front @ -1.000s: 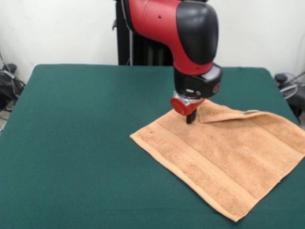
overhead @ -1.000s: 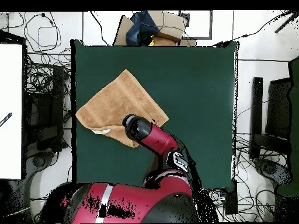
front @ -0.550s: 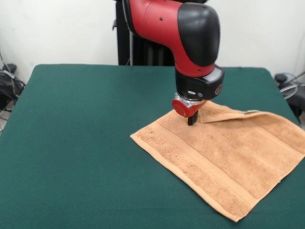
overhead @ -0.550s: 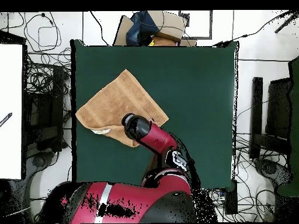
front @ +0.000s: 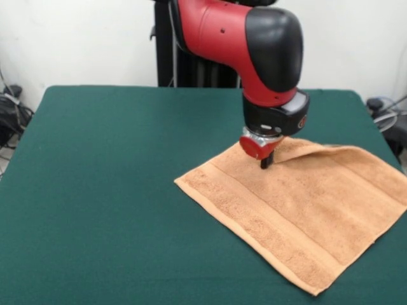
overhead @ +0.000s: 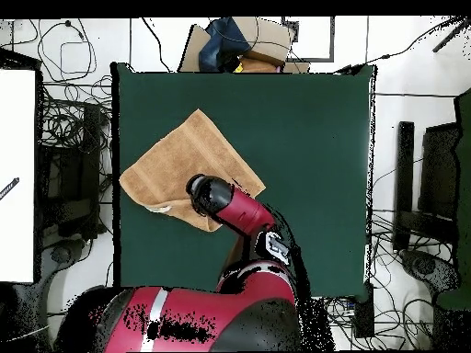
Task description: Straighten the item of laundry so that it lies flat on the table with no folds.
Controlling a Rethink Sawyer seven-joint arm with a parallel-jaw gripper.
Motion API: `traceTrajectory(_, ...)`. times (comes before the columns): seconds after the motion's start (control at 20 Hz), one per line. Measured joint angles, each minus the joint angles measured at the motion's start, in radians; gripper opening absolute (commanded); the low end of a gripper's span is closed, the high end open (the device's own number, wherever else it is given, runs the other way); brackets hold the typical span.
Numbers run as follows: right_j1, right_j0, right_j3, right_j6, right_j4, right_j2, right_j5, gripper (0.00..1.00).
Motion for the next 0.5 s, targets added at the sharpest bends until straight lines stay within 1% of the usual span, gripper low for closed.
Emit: traceTrajectory(0.5,0.0,-0.01,-0.011,0.0,0.0,0.013,0.052,0.0)
